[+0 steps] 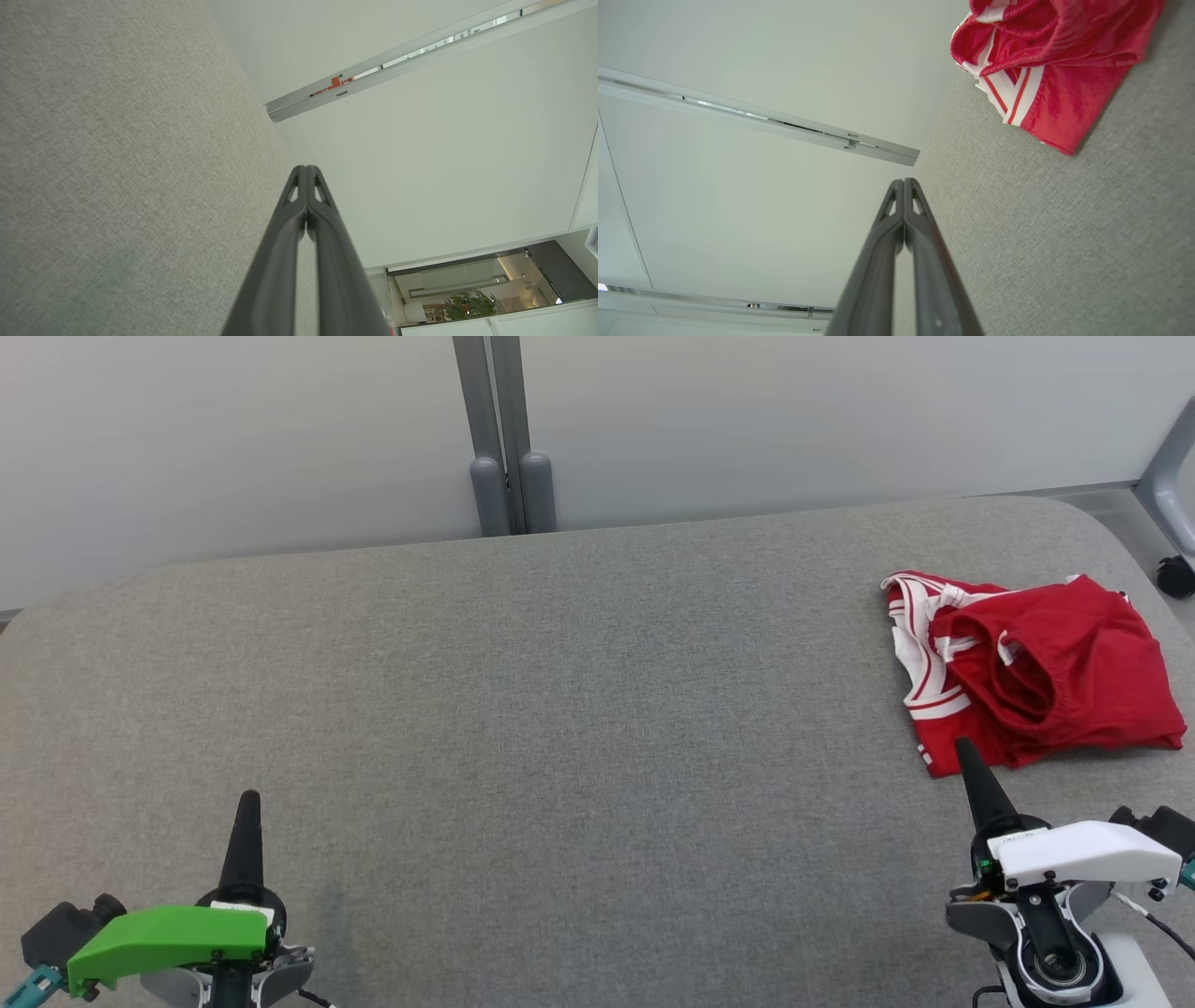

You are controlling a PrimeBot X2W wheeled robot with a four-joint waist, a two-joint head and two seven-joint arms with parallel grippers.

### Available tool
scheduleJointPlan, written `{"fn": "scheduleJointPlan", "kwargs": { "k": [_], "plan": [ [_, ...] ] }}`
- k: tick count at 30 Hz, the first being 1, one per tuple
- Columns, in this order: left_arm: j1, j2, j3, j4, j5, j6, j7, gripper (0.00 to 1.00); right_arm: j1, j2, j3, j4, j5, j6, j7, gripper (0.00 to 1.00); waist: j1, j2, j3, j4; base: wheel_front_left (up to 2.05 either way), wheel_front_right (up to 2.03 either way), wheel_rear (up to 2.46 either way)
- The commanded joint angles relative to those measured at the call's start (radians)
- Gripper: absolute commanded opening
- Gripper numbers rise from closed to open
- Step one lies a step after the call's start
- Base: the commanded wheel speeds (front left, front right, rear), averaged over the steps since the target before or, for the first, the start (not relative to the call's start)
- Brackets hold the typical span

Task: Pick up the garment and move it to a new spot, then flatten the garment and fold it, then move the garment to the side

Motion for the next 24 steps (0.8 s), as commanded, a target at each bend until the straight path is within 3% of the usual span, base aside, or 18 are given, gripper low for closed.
{"fn": "scheduleJointPlan", "kwargs": {
  "k": [1, 24],
  "plan": [
    [-0.023, 0.002, 0.005, -0.011, -0.028, -0.002, 0.006, 0.00, 0.005, 0.000, -0.007, -0.012, 0.025, 0.001, 0.007, 0.00, 0.0000, 0.0000, 0.000, 0.000, 0.00, 0.00, 0.00],
    [-0.038, -0.001, 0.015, -0.014, -0.216, -0.003, 0.054, 0.00, 0.012, 0.011, -0.036, -0.025, 0.193, 0.000, 0.056, 0.00, 0.0000, 0.0000, 0.002, 0.004, 0.00, 0.00, 0.00]
  ]
}}
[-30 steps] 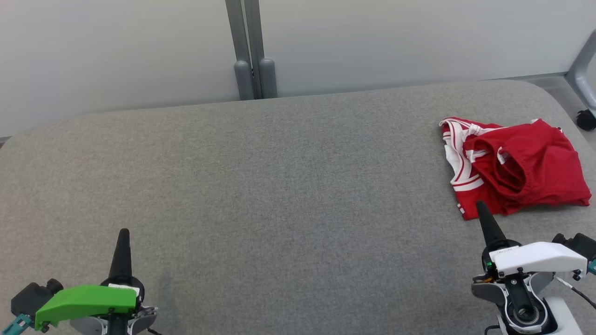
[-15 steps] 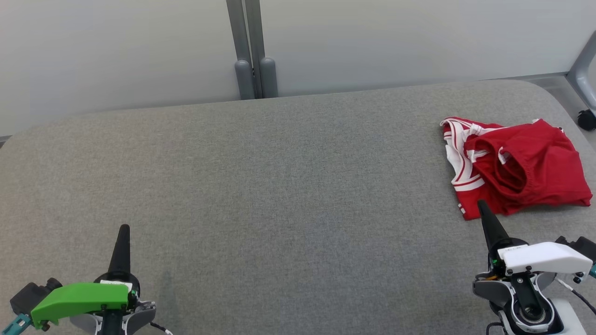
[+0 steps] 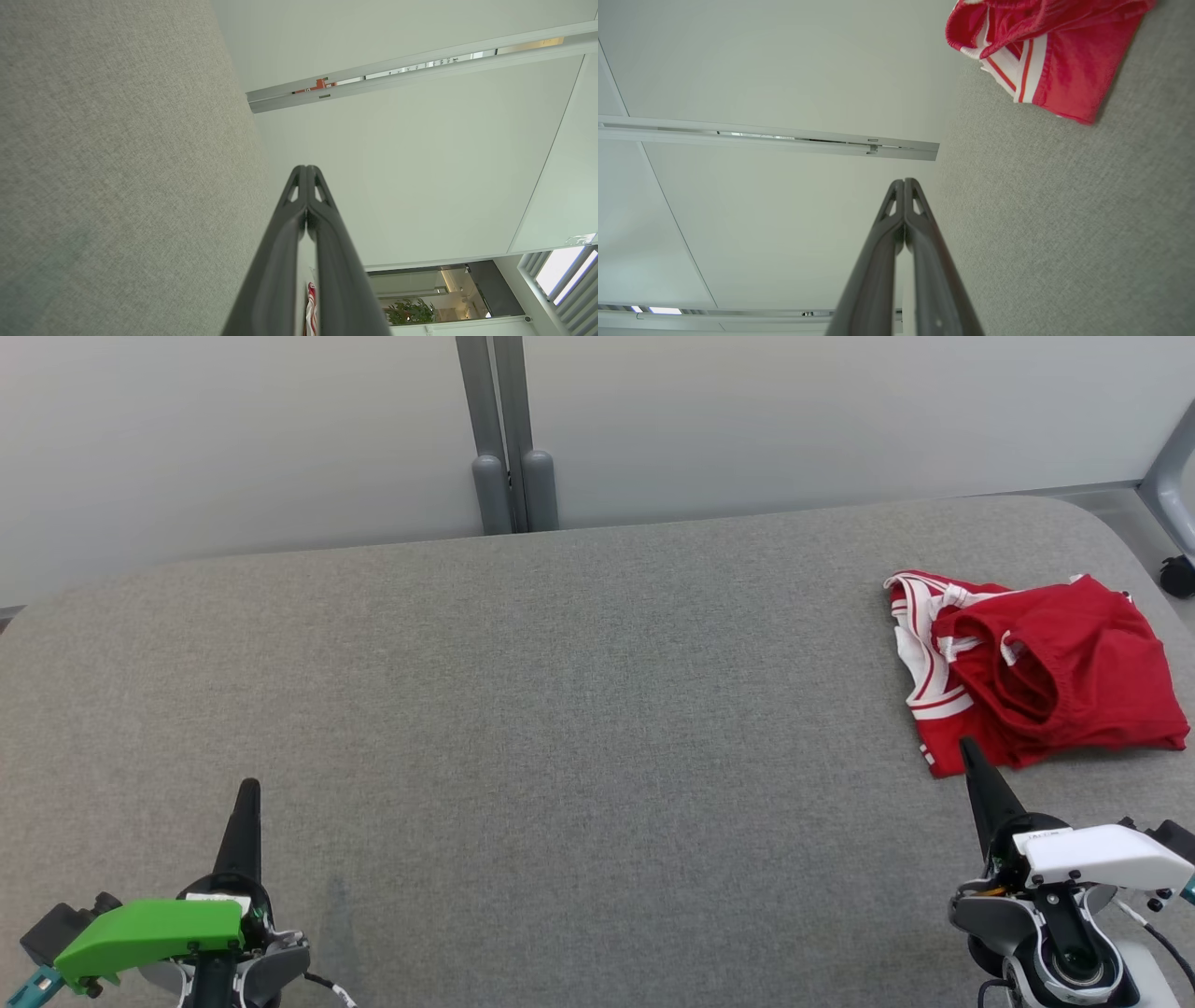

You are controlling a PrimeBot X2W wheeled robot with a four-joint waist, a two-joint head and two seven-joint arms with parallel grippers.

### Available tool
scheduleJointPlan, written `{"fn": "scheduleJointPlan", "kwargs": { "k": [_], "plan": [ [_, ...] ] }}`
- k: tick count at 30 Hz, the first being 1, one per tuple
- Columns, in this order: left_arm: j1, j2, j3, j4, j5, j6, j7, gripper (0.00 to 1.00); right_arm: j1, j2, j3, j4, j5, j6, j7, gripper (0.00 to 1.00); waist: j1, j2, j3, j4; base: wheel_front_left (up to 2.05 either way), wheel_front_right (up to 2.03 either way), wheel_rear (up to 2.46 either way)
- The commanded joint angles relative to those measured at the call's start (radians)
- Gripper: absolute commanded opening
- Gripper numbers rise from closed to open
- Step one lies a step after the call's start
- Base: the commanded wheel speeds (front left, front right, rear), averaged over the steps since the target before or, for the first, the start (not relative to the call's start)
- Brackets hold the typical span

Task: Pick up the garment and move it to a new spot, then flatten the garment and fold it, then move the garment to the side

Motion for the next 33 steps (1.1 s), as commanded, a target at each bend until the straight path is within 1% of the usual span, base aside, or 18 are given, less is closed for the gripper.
{"fn": "scheduleJointPlan", "kwargs": {
  "k": [1, 22, 33],
  "plan": [
    [-0.023, 0.000, 0.006, -0.007, -0.028, -0.003, 0.006, 0.00, 0.006, 0.000, -0.006, -0.009, 0.021, 0.000, 0.008, 0.00, 0.0000, 0.0000, 0.000, 0.000, 0.00, 0.00, 0.00],
    [-0.031, -0.002, 0.013, -0.009, -0.171, -0.004, 0.044, 0.00, 0.013, 0.009, -0.028, -0.019, 0.151, 0.000, 0.045, 0.00, 0.0000, 0.0000, 0.002, 0.003, 0.00, 0.00, 0.00],
    [-0.029, -0.002, 0.013, -0.008, -0.166, -0.004, 0.044, 0.00, 0.013, 0.008, -0.027, -0.018, 0.149, 0.000, 0.044, 0.00, 0.0000, 0.0000, 0.002, 0.003, 0.00, 0.00, 0.00]
  ]
}}
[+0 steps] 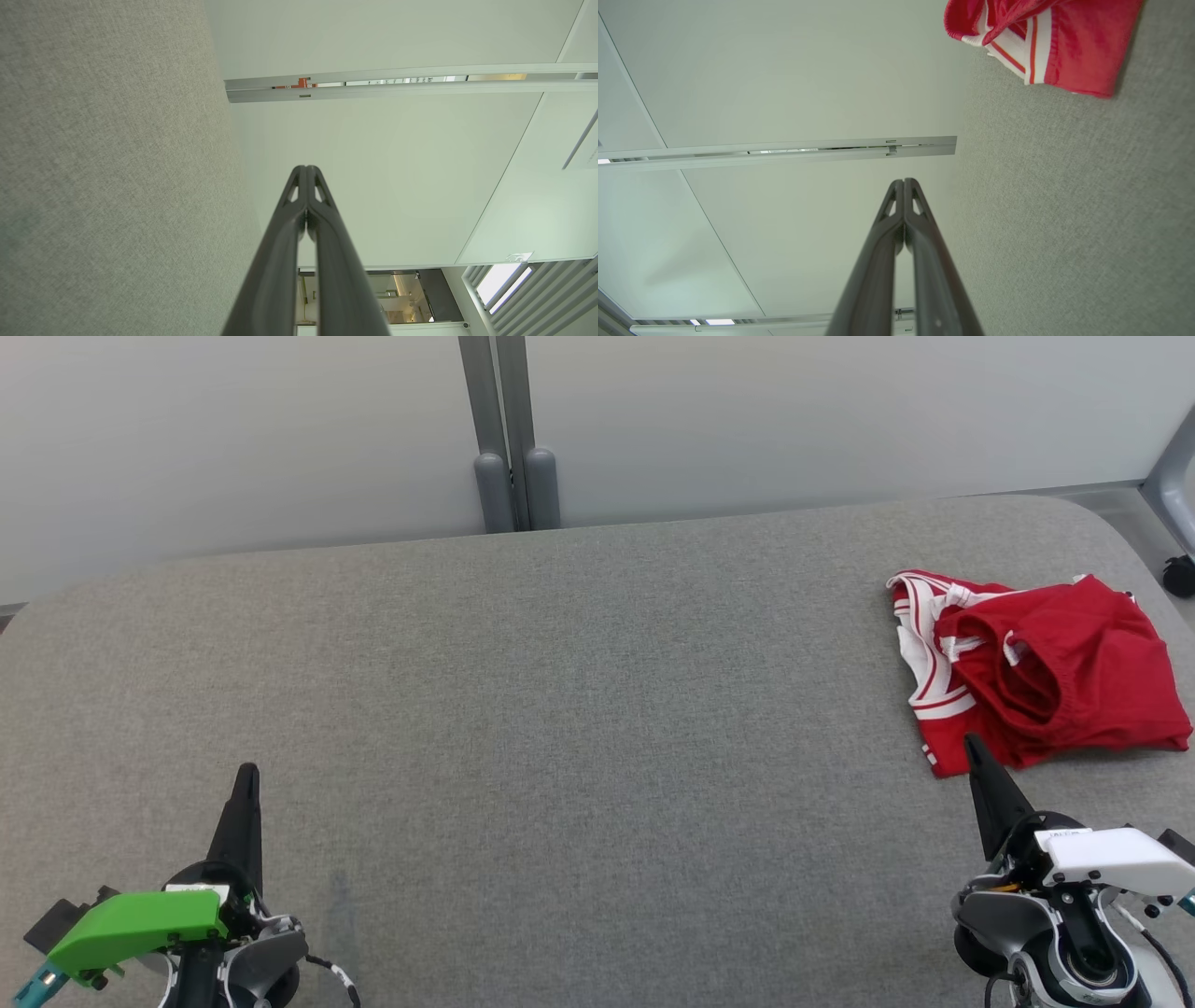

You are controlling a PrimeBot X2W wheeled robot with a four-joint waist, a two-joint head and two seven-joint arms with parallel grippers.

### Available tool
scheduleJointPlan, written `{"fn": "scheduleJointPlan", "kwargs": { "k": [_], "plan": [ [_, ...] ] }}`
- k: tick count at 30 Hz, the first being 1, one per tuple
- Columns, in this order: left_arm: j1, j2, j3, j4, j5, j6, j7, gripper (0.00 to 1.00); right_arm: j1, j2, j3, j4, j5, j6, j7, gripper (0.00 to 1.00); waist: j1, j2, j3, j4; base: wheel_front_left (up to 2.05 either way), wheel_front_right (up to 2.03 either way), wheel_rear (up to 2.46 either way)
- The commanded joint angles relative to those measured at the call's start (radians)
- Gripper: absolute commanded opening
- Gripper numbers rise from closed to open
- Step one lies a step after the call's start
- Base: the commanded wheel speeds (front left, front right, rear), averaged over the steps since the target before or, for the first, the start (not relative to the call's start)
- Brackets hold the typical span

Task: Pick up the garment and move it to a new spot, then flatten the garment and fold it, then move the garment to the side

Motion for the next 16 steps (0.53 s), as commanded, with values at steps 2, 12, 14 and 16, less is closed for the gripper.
{"fn": "scheduleJointPlan", "kwargs": {
  "k": [2, 12, 14, 16],
  "plan": [
    [-0.010, 0.000, 0.003, -0.002, 0.000, -0.004, 0.004, 0.00, 0.009, -0.001, -0.002, -0.006, 0.006, 0.000, 0.004, 0.00, 0.0000, -0.0001, 0.000, 0.000, 0.00, 0.00, 0.00],
    [-0.010, 0.000, 0.003, -0.002, 0.000, -0.004, 0.004, 0.00, 0.009, -0.001, -0.001, -0.005, 0.006, 0.000, 0.004, 0.00, 0.0000, -0.0001, 0.000, 0.000, 0.00, 0.00, 0.00],
    [-0.010, 0.000, 0.003, -0.002, 0.000, -0.004, 0.004, 0.00, 0.009, -0.001, -0.001, -0.005, 0.006, 0.000, 0.004, 0.00, 0.0000, -0.0001, 0.000, 0.000, 0.00, 0.00, 0.00],
    [-0.010, 0.000, 0.003, -0.003, 0.000, -0.004, 0.004, 0.00, 0.009, -0.001, -0.001, -0.005, 0.006, 0.000, 0.004, 0.00, 0.0000, -0.0001, 0.000, 0.000, 0.00, 0.00, 0.00]
  ]
}}
